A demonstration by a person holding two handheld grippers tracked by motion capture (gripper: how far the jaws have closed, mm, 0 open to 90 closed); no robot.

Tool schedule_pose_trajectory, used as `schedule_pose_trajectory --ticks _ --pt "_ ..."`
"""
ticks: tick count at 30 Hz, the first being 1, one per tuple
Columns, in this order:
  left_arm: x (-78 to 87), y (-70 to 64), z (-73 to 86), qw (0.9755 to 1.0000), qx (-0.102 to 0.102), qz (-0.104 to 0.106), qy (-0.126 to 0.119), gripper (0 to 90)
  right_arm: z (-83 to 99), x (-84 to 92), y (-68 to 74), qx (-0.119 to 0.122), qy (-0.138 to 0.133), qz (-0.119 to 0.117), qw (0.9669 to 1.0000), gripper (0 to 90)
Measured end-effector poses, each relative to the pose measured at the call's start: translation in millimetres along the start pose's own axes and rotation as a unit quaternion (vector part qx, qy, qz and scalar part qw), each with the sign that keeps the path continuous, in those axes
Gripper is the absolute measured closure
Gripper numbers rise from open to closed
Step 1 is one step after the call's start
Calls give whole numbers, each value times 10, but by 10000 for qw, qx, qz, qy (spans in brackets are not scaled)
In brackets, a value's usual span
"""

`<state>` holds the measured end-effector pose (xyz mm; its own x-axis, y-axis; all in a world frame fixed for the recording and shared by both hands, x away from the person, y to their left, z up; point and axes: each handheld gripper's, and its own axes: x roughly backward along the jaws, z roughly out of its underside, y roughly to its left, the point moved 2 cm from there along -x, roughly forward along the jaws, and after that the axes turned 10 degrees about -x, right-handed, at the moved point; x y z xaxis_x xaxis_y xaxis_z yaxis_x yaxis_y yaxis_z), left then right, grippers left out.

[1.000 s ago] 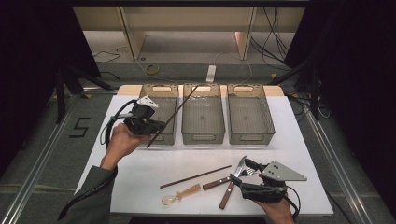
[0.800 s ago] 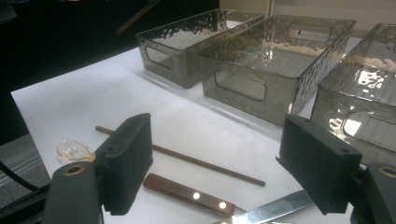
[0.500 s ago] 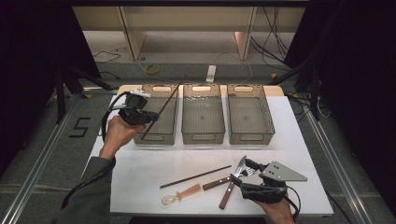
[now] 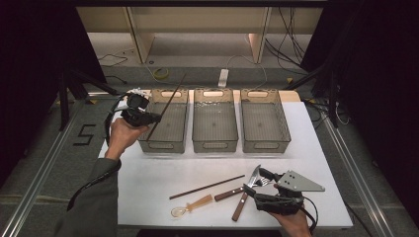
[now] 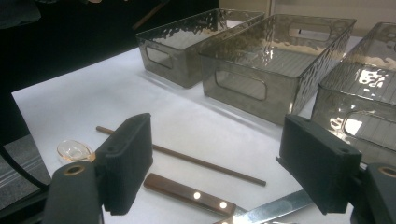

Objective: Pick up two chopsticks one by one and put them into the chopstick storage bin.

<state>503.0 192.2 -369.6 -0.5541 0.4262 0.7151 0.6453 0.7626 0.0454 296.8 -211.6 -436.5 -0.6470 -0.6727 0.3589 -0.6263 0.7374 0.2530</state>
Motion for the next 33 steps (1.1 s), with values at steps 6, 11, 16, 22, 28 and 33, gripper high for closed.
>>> schedule_pose_trajectory --ticks 6,11,16,22,28,33 --pt "-4 103 -46 9999 42 -140 6 842 1 -6 1 -4 10 -14 10000 262" --pt "-50 165 -66 9998 126 -156 39 841 2 -7 1 -3 14 -13 10000 262" --pt "-105 188 -66 9997 174 -185 53 841 1 -3 2 -2 6 -12 10000 262" --pt "-176 231 -42 9994 226 -255 116 841 2 -2 10 0 8 -22 10000 262" --pt "-254 278 5 9988 338 -307 187 841 3 -6 11 -8 6 -51 10000 262" --pt "-307 290 44 9984 356 -347 286 840 3 -5 12 -3 6 -61 10000 262"
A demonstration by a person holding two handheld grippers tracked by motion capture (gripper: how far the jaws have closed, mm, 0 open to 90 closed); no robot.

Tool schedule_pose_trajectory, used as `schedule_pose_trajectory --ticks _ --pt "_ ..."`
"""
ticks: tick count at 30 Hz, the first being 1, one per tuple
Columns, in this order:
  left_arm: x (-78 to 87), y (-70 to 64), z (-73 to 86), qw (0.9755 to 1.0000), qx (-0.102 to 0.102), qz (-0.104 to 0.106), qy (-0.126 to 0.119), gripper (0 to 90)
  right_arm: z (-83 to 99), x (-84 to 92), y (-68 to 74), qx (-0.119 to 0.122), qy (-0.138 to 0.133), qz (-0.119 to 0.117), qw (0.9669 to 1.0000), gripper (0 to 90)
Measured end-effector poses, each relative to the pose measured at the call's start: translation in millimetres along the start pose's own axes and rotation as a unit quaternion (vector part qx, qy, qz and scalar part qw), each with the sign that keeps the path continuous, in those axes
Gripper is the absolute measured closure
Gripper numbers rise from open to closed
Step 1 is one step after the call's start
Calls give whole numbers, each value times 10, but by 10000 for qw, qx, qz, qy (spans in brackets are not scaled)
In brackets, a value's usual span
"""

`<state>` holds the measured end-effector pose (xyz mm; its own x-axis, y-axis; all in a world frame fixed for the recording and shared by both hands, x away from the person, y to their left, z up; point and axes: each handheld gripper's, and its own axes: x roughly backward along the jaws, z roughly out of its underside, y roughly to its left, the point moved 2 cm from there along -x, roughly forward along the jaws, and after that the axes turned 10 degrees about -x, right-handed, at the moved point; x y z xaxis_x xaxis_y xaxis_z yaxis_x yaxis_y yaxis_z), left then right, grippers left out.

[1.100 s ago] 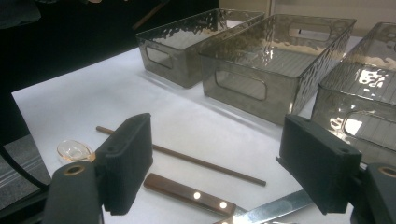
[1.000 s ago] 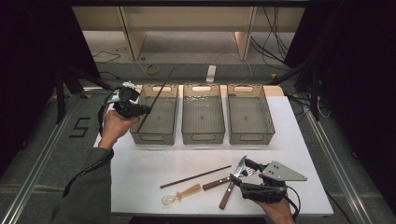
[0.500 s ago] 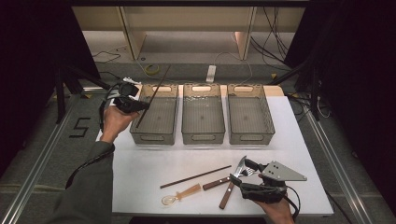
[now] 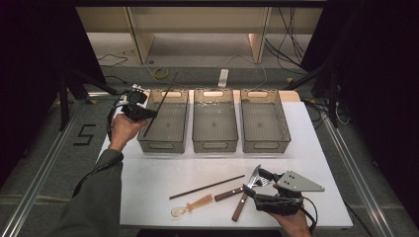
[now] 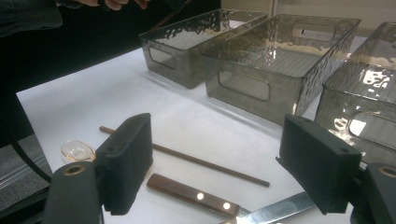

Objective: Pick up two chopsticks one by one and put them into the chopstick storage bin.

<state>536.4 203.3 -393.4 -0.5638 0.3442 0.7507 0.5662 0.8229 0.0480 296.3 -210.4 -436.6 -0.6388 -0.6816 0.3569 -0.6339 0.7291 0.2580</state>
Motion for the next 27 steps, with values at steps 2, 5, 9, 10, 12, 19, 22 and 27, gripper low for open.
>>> schedule_pose_trajectory --ticks 2,5,9,10,12,19,22,27 --pt "-21 -1 13 10000 60 8 -1 840 2 0 4 4 3 6 10000 262" --pt "-61 3 30 9999 97 8 35 839 3 0 7 3 0 1 10000 262" --pt "-100 14 50 9998 178 -12 86 839 3 -3 5 10 2 -5 10000 262" --pt "-105 16 54 9998 193 -6 95 839 4 -2 6 6 1 -5 10000 262" --pt "-113 17 60 9997 214 -4 141 838 3 -1 5 0 -2 -7 10000 262" --pt "-162 17 108 9991 336 -78 240 723 3 1 5 -15 -2 -13 10000 262" --pt "-131 3 99 9986 482 -68 199 547 5 -1 4 -13 -7 -11 10000 262" --pt "52 -140 56 9988 453 122 -135 321 5 -4 -1 -18 -6 -11 10000 262"
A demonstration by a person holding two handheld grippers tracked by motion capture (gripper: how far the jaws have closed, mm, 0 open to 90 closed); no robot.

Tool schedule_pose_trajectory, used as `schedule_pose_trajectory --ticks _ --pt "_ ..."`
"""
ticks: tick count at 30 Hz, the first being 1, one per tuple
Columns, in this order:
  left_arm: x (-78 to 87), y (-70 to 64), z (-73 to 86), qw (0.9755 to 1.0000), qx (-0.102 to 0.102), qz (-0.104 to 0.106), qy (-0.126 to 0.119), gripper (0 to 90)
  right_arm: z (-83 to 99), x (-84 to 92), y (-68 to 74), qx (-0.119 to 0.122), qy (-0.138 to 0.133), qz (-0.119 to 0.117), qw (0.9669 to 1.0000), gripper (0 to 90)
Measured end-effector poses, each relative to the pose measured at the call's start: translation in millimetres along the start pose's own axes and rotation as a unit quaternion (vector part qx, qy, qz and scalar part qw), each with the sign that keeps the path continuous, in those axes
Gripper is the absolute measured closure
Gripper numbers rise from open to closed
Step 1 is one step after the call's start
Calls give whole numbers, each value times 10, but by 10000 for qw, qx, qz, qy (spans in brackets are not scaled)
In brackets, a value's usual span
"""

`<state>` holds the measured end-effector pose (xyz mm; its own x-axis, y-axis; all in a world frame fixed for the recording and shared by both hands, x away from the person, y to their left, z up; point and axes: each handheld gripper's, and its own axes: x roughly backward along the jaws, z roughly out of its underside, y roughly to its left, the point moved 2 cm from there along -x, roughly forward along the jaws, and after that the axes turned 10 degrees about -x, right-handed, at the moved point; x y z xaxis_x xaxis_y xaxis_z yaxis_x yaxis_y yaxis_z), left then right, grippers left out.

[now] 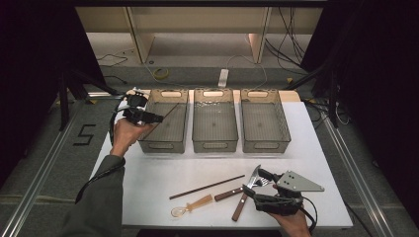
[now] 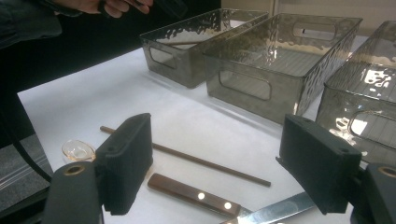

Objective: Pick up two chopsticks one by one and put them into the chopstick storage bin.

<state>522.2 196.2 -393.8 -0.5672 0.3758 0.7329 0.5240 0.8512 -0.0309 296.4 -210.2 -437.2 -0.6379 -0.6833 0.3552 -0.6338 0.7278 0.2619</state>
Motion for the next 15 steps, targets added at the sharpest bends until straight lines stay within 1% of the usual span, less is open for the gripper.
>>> schedule_pose_trajectory --ticks 1,3,5,7,8,9,10,11,13,15 --pt "43 -54 1 10000 -56 58 -38 272 0 2 1 -2 -2 5 10000 262" --pt "132 -172 11 9996 -221 115 -117 205 0 3 1 -5 -5 4 10000 262" --pt "215 -292 28 9987 -320 262 -296 156 0 3 1 -1 -4 10 10000 262" --pt "272 -398 36 9975 -419 393 -421 151 1 4 0 -1 -10 15 10000 262" --pt "296 -449 26 9970 -498 401 -446 144 -1 5 1 -9 -11 13 10000 262" --pt "324 -507 26 9961 -559 422 -530 143 -3 7 3 -5 -18 9 10000 262" --pt "353 -566 30 9949 -643 499 -599 144 -4 8 4 2 -18 13 10000 262" --pt "370 -621 32 9939 -712 531 -660 143 -4 9 3 2 -19 14 10000 261" --pt "391 -705 36 9925 -829 569 -692 142 -7 12 2 6 -31 4 10000 262" --pt "391 -787 58 9915 -932 637 -644 142 -8 17 3 18 -25 3 10000 262"
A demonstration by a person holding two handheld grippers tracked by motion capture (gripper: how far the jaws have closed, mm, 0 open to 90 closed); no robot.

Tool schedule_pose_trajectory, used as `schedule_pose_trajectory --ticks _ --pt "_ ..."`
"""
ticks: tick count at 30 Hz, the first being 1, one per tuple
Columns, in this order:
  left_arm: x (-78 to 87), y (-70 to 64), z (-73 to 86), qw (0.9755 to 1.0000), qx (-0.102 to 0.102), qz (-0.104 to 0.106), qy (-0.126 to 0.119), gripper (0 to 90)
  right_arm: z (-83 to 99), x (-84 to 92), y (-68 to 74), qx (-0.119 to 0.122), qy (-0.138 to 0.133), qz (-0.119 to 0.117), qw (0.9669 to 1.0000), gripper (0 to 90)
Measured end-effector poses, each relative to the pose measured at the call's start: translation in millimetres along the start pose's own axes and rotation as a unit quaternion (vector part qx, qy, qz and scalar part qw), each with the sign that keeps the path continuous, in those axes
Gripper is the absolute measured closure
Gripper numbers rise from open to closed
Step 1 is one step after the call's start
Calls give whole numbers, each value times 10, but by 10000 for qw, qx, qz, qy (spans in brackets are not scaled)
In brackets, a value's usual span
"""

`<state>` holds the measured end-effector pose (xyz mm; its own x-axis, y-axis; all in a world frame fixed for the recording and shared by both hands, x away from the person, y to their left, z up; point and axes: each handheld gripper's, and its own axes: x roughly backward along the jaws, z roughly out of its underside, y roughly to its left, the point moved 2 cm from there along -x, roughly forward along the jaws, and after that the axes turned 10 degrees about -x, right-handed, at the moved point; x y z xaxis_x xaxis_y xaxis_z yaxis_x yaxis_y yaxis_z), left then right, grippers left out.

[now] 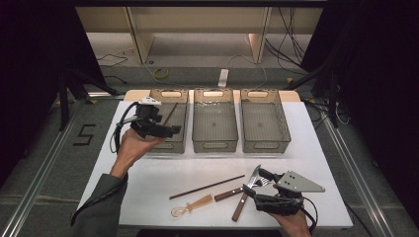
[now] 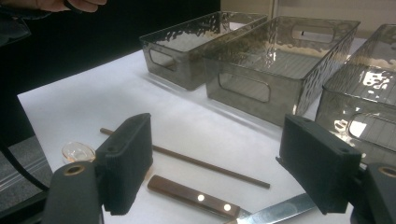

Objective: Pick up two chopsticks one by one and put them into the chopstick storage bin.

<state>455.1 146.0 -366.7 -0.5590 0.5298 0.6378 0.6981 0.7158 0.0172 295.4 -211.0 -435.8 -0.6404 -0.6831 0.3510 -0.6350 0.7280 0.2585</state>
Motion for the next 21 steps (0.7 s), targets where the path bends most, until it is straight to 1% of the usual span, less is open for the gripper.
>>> schedule_pose_trajectory --ticks 3,5,8,12,17,21 --pt "-35 -118 32 9995 -197 97 215 142 -4 9 7 -7 -28 -16 10000 262" --pt "-44 -170 41 9991 -292 103 277 143 -6 13 4 -3 -34 -17 10000 262" --pt "-27 -215 51 9989 -321 170 283 143 -5 9 3 -10 -27 -9 10000 261" --pt "-27 -267 70 9982 -407 243 377 151 -4 7 11 -12 -33 -18 10000 262" --pt "-57 -351 86 9967 -560 273 526 156 -4 8 9 -11 -27 -11 10000 262" --pt "-100 -420 118 9951 -602 319 718 161 -3 6 3 -8 -13 2 10000 261"
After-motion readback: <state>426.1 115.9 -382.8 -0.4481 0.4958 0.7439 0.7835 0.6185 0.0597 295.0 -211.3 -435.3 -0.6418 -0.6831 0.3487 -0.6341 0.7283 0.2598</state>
